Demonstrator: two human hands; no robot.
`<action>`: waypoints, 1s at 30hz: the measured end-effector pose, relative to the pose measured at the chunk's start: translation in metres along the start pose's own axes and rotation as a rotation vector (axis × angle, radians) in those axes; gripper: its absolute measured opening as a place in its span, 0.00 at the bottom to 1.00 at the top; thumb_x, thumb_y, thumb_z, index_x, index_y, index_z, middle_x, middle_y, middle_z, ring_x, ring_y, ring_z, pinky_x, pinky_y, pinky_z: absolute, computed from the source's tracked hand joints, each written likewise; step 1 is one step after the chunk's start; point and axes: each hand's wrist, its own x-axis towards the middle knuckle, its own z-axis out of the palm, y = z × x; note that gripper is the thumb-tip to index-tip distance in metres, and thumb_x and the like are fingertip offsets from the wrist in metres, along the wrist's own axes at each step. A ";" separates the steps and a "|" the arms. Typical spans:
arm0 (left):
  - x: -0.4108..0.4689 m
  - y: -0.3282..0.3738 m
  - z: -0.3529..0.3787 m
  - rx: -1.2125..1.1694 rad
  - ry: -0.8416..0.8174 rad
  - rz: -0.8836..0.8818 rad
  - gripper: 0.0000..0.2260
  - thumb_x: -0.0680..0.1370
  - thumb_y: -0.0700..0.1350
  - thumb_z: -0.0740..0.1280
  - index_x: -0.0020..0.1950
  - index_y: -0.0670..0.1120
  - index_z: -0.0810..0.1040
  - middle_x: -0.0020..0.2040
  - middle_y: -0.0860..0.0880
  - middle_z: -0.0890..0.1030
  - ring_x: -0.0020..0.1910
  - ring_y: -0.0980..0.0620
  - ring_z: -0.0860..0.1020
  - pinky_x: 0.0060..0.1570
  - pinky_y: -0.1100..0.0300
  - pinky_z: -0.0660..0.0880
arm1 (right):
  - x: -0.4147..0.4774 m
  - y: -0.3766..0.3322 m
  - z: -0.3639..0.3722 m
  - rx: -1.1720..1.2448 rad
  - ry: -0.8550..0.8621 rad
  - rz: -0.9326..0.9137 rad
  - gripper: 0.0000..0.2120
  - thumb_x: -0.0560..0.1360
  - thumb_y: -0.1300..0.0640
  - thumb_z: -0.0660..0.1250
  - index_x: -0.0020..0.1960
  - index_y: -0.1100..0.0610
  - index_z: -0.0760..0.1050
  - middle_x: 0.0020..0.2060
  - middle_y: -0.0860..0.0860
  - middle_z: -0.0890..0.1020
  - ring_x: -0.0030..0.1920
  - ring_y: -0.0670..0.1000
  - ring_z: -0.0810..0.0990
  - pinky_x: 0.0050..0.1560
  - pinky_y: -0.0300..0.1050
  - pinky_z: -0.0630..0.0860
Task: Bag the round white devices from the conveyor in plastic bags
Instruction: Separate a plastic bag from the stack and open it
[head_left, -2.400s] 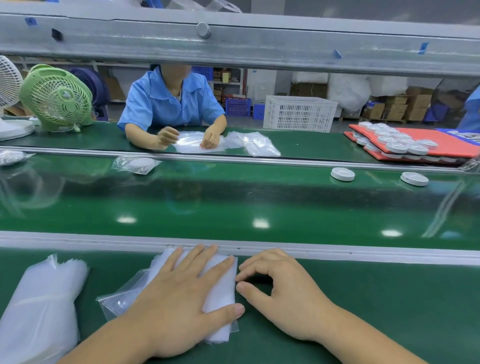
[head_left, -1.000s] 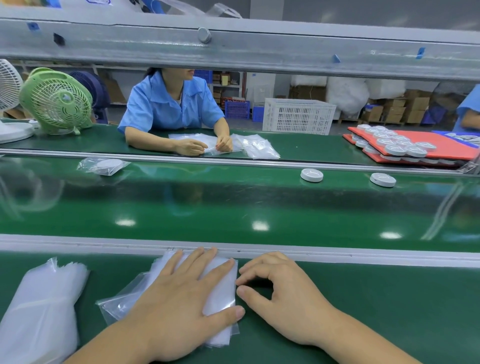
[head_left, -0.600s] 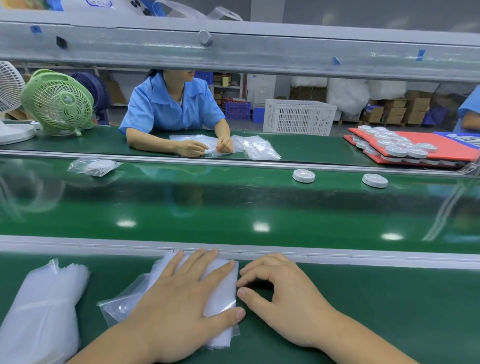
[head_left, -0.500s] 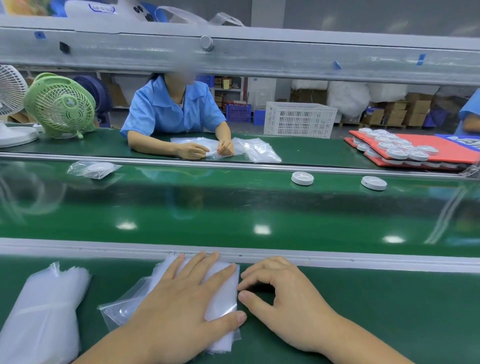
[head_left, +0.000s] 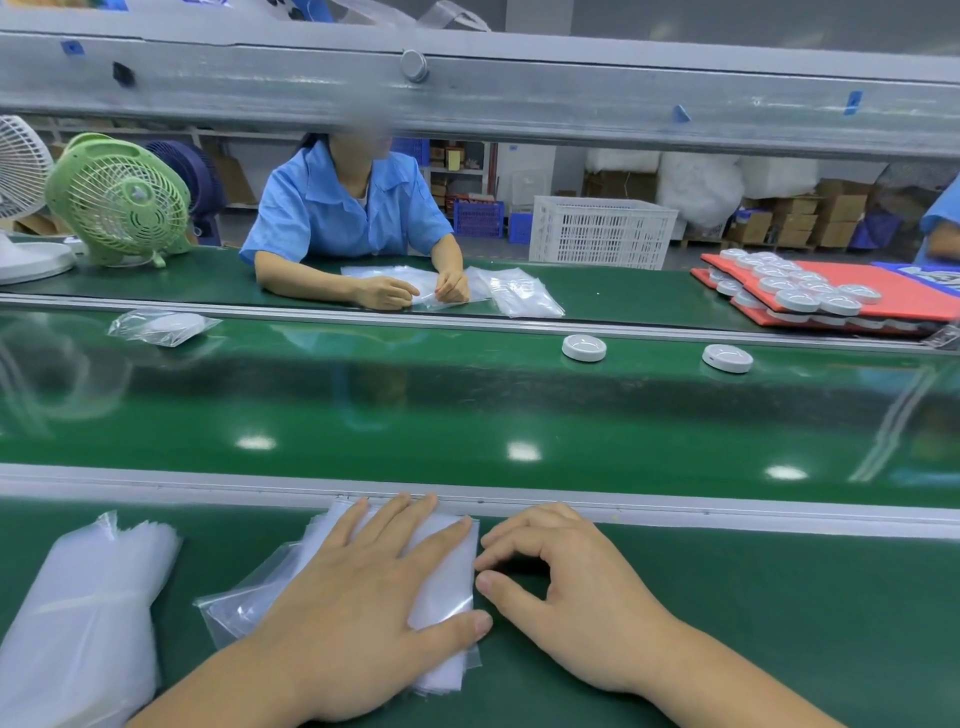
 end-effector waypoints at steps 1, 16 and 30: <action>0.000 0.000 0.000 -0.002 0.002 -0.002 0.33 0.67 0.83 0.38 0.70 0.79 0.35 0.78 0.65 0.34 0.72 0.68 0.27 0.71 0.58 0.25 | 0.000 0.000 0.000 0.000 -0.002 0.001 0.12 0.74 0.36 0.64 0.52 0.38 0.81 0.55 0.27 0.77 0.63 0.37 0.71 0.67 0.38 0.67; 0.001 0.001 0.000 -0.001 -0.011 -0.009 0.32 0.67 0.83 0.38 0.69 0.80 0.36 0.78 0.65 0.34 0.72 0.68 0.27 0.73 0.55 0.27 | -0.001 -0.004 -0.003 -0.001 -0.008 0.007 0.16 0.73 0.34 0.62 0.52 0.39 0.82 0.55 0.27 0.77 0.64 0.37 0.71 0.67 0.38 0.66; 0.004 -0.001 0.002 0.013 -0.021 -0.012 0.37 0.64 0.84 0.36 0.72 0.77 0.37 0.79 0.64 0.34 0.73 0.66 0.27 0.73 0.54 0.27 | 0.000 -0.005 -0.004 0.011 -0.010 0.008 0.13 0.74 0.36 0.64 0.51 0.39 0.83 0.55 0.28 0.78 0.64 0.38 0.71 0.66 0.39 0.67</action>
